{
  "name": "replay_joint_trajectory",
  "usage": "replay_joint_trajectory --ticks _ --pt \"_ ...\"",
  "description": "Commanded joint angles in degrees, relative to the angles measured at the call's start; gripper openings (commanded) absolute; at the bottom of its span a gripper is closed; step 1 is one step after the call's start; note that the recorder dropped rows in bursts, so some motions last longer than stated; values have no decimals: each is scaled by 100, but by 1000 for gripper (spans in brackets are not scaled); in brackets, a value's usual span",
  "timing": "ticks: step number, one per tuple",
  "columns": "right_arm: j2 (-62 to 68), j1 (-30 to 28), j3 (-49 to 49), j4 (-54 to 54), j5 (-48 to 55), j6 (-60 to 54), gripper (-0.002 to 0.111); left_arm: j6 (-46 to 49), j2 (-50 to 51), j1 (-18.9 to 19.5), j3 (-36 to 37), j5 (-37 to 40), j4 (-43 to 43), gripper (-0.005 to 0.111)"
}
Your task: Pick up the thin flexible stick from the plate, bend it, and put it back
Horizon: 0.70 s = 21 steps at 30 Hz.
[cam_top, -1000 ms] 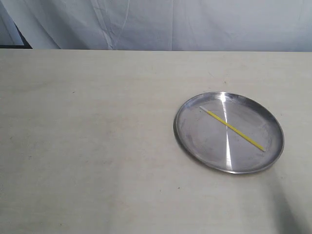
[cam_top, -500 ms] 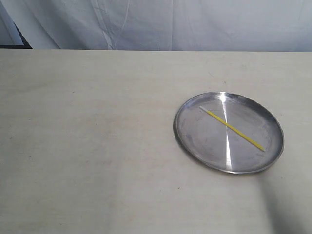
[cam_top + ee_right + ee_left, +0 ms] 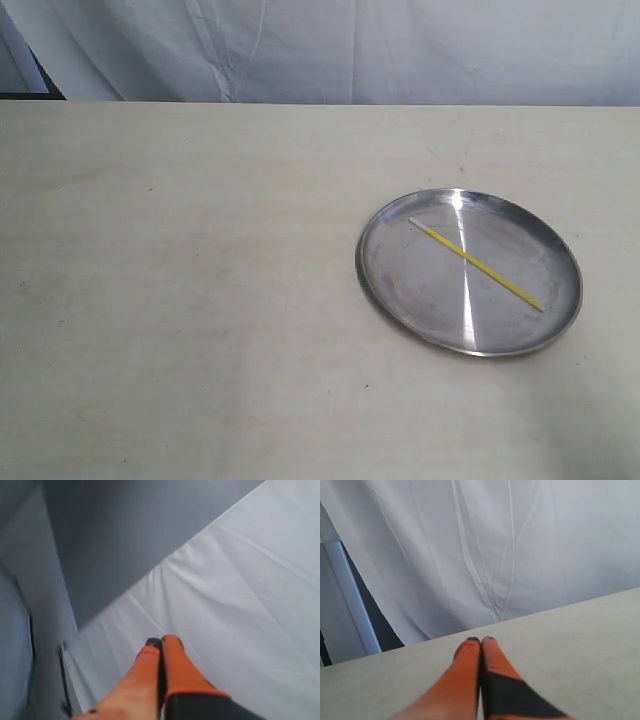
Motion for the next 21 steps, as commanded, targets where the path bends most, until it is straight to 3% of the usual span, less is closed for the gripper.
replay_joint_trajectory --ticks 1,5,11,17,21 --pt "-20 16 -78 2642 -199 1242 -1 0 -35 -95 23 -144 16 0" --pt "-20 16 -171 3813 183 1242 -1 0 -35 -135 23 -144 29 0" --pt "425 16 -406 4069 912 563 -1 0 -35 -135 23 -144 29 0" --pt "2344 16 -1983 3885 2917 -2262 -1 0 -35 -134 23 -194 13 0" --pt "4148 16 -4028 3781 5149 -4227 -1 0 -35 -134 23 -303 -34 0"
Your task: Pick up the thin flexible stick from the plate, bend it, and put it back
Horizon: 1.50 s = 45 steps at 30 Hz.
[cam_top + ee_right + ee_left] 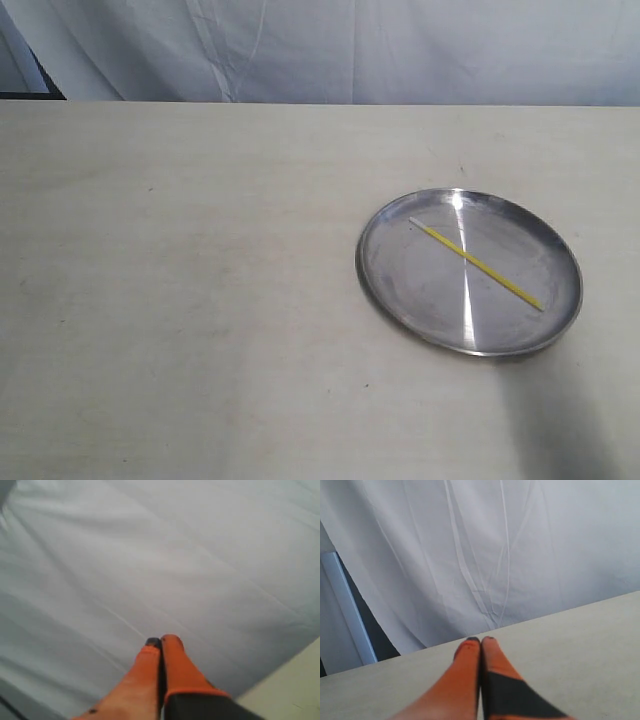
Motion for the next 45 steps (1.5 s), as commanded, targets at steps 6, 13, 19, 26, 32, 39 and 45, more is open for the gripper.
replay_joint_trajectory --ticks 6,13,19,26,32,39,45 --pt "4277 16 -4670 -2247 5410 -1722 -1 0 -35 -36 23 -169 -80 0" --pt "6568 16 -6040 -3847 7642 -1709 18 0 -35 -36 23 -169 -80 0" --pt "7815 26 -6028 -3505 7722 -2472 50 0 -35 -36 23 -169 -80 0" --pt "8673 126 -6028 -3617 7692 -2620 50 0 -35 -36 23 -169 -80 0" --pt "9135 239 -6028 -3711 7683 -2883 50 0 -35 -36 23 -169 -80 0" --pt "9460 258 -5999 -3872 7744 -2883 50 0 -35 -36 23 -169 -80 0" --pt "9469 258 -5557 -3964 7508 -2883 50 0 -35 -36 23 -169 -80 0"
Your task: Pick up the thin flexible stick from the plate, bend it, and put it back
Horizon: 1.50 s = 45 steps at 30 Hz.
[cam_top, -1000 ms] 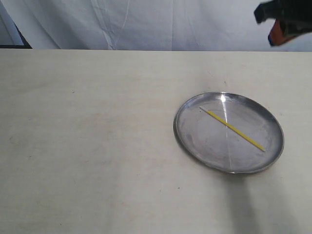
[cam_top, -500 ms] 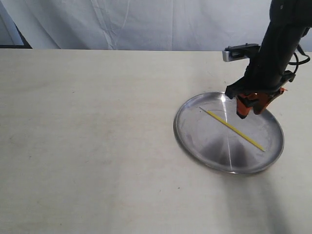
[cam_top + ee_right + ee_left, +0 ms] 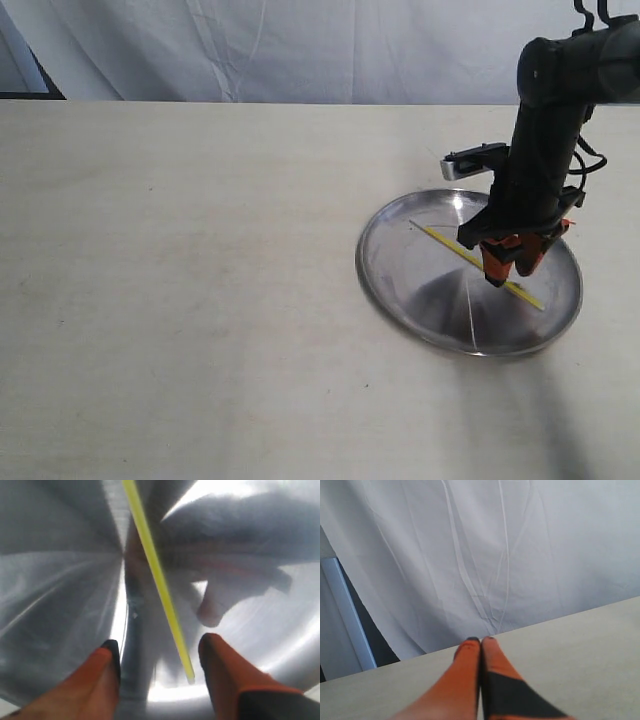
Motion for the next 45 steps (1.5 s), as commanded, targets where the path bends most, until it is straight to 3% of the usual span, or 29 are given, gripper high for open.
replay_joint_trajectory --ticks 1,10,13,19,23,31,39,42,45 --pt "4 5 369 -172 -283 -55 50 0 -35 -36 23 -80 -80 0" --pt "25 5 868 -522 -1005 -33 47 0 -35 -36 23 -80 -80 0" --pt "100 5 955 -522 -1058 -33 36 0 -35 -36 23 -80 -80 0" --pt "280 5 1069 -522 -1104 -33 0 0 -35 -36 23 -173 -57 0" --pt "291 5 1069 -522 -1168 -33 -1 0 -35 -36 23 -609 -104 0" --pt "47 5 1069 -487 -1220 -33 -1 -2553 -35 -36 23 -1705 -1082 0" --pt "-654 43 1069 -313 -1161 -62 -1 -3886 -35 -36 23 -2841 -1091 0" --pt "-1069 43 1145 -42 -1127 -62 -1 -4536 -35 -36 8 -2656 -1132 0" --pt "-1465 43 1347 113 -1153 -72 -1 -5466 206 -36 -277 -1806 -1098 0"
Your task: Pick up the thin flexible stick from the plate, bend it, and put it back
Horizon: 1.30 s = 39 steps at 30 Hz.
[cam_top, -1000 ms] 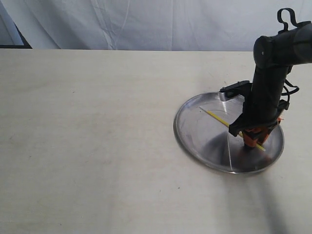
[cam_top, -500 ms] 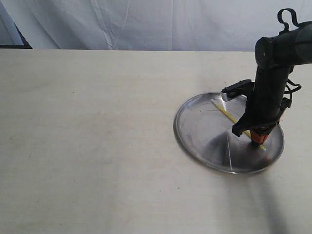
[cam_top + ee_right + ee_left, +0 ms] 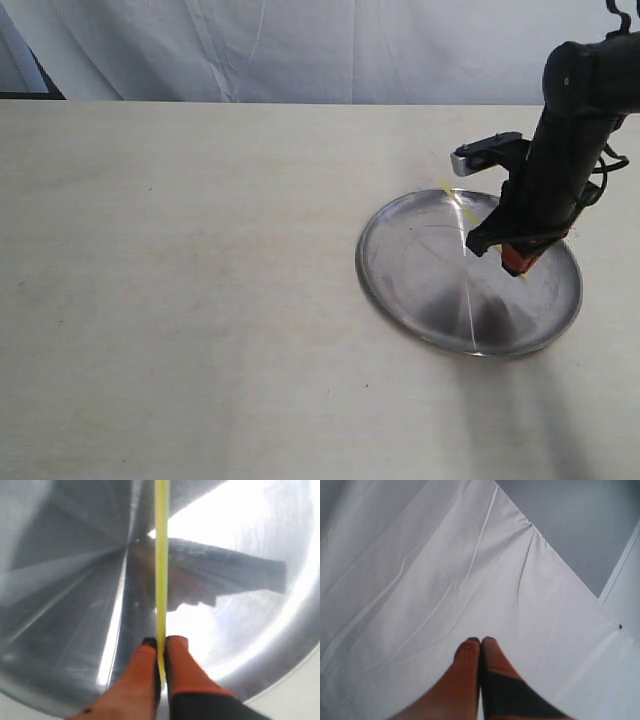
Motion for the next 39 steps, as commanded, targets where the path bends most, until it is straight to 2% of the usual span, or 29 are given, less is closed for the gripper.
replay_joint_trajectory --ticks 1,3,6,7,9,11,13,16,20,21,24,25,29,32,39 --pt "-618 -3 285 214 -3 -45 -1 -1345 379 -36 -389 1001 36 0" --pt "-943 -3 468 424 -52 -45 -1 -1866 755 -39 -607 1086 568 0" --pt "-1418 -3 752 869 -123 -45 -1 -2944 1487 -77 -1045 728 2059 0" --pt "-1586 -3 835 1006 -136 -45 -1 -3489 1804 -93 -1218 483 2671 0" --pt "-2056 -3 1048 1350 -146 -65 -1 -5168 2875 -139 -1796 -341 4677 0" --pt "-2543 -3 1226 1623 -25 -242 -1 -6625 3923 -139 -2416 -864 6275 0" --pt "-2966 -3 1444 1877 4 -469 -1 -7071 4839 -139 -2967 -1320 6989 3" --pt "-3435 -3 1775 2536 4 -1021 -1 -7069 5926 -139 -3397 -2372 7135 20" --pt "-3716 -3 2007 3293 76 -1581 -1 -7055 6642 -139 -3512 -2704 7242 44" --pt "-3728 -3 2022 3418 128 -1663 -1 -7029 6758 -139 -3512 -2842 7228 47" --pt "-3739 66 2055 3888 207 -1957 -1 -6857 7053 -151 -3512 -3447 7031 50" --pt "-3739 255 2055 4010 207 -2015 -1 -6709 7169 -275 -3512 -3515 6825 51" --pt "-3715 851 2055 4120 -114 -2030 -1 -6100 7369 -623 -3512 -3513 6333 51" --pt "-3692 1137 2055 4321 -331 -1990 -1 -5846 7453 -832 -3585 -3489 6272 51" --pt "-3678 1604 2055 4602 -355 -1972 -1 -5447 7505 -989 -3788 -3255 6296 51"
